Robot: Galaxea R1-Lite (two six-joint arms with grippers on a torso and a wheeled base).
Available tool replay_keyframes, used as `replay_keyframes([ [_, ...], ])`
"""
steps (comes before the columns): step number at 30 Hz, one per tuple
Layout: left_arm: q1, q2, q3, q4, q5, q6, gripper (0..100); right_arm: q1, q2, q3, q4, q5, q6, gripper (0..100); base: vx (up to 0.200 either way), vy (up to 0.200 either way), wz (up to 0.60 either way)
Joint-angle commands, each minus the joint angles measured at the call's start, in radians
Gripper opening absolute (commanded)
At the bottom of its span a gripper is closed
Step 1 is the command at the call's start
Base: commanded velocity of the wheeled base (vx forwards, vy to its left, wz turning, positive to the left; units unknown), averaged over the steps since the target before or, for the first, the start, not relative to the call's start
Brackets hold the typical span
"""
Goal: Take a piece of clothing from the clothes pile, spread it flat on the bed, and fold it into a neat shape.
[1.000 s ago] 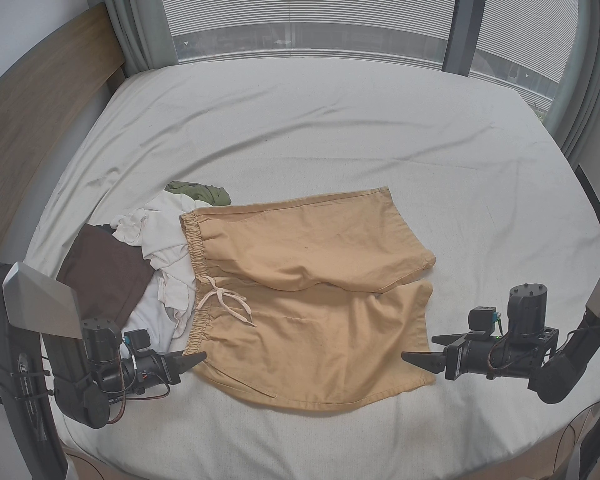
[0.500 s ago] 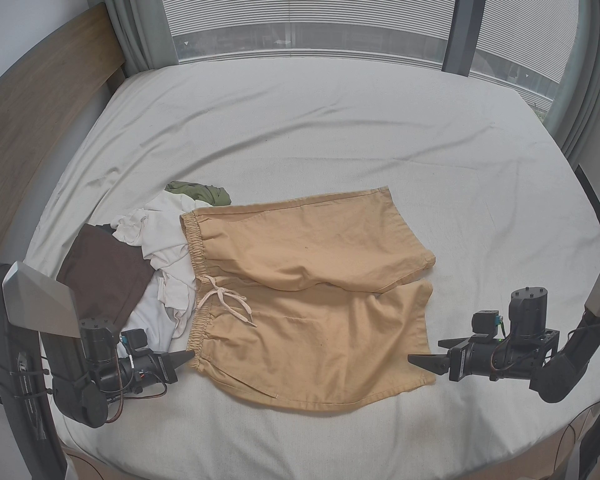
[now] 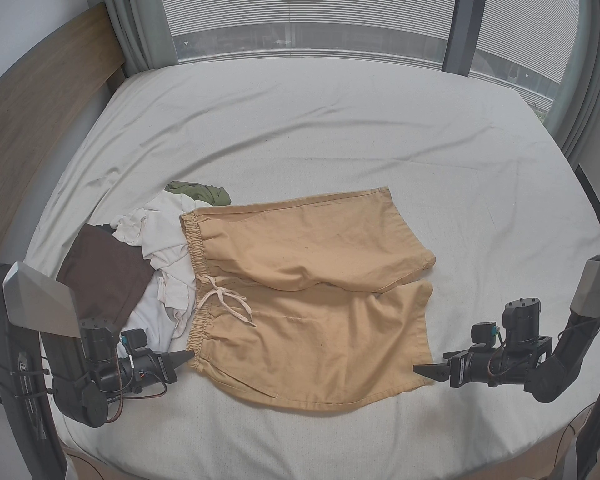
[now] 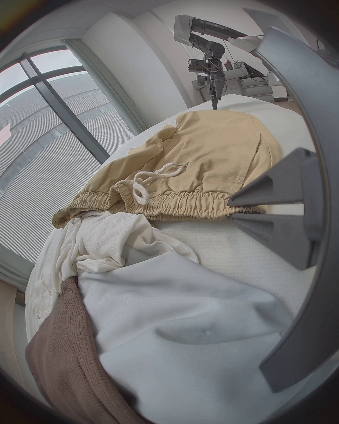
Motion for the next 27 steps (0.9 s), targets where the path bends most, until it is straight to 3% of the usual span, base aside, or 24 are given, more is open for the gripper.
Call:
replay_keyframes([
  [1, 0.004, -0.002, -0.004, -0.001, -0.001, -0.003, 0, -0.001, 0.014, -0.003, -0.001, 0.000, 0.000, 100, 0.000, 0.000, 0.00],
  [2, 0.004, -0.002, -0.004, -0.001, -0.001, -0.003, 100, -0.001, 0.014, -0.003, -0.001, 0.000, 0.000, 100, 0.000, 0.000, 0.00],
  [19, -0.001, -0.008, 0.070, -0.001, -0.007, 0.000, 100, 0.004, 0.014, -0.001, -0.001, 0.000, 0.000, 100, 0.000, 0.000, 0.00],
  [20, 0.001, -0.008, 0.070, -0.001, -0.009, 0.002, 0, 0.004, 0.014, -0.001, -0.003, 0.000, 0.000, 100, 0.000, 0.000, 0.00],
  [27, -0.002, -0.002, 0.047, -0.001, -0.009, -0.001, 0, 0.004, 0.014, 0.002, -0.001, 0.000, 0.000, 100, 0.000, 0.000, 0.00],
])
